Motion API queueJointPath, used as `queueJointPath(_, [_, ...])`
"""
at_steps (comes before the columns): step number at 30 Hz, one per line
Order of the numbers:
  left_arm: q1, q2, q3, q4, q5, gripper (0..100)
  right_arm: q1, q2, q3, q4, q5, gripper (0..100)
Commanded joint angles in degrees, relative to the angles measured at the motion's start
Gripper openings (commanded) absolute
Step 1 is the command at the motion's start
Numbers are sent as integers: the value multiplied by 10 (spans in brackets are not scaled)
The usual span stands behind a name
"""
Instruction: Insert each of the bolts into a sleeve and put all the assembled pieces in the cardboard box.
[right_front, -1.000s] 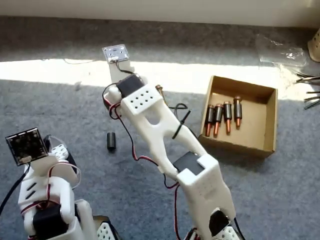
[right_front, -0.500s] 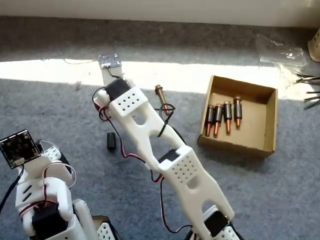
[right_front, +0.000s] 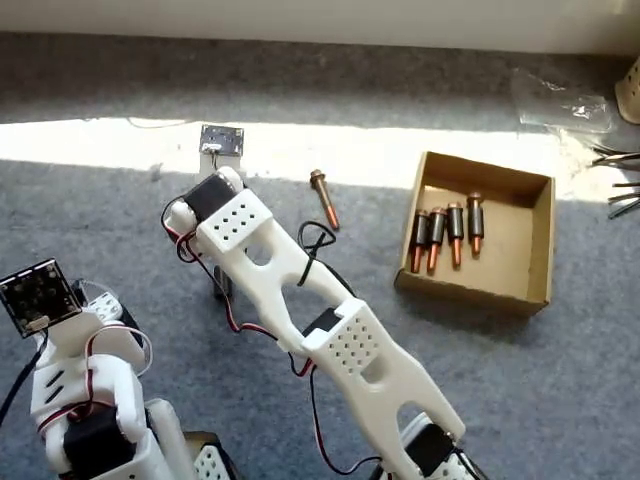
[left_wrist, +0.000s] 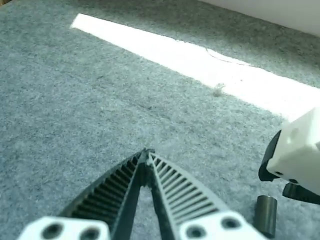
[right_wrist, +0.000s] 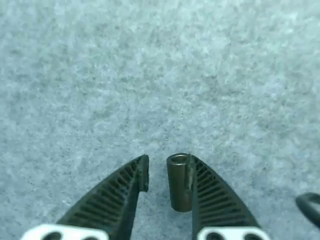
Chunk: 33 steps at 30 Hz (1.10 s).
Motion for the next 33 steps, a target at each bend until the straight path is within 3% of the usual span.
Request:
queueJointPath(1, [-7, -4, -4, 3, 4, 10, -5, -9, -26, -14, -17, 110])
queueJointPath(19, [-7, -4, -3, 2, 4, 10, -23, 56, -27, 0, -14, 106])
queueJointPath(33, [-7, -4, 18, 0, 4, 11, -7, 58, -203, 105, -17, 105])
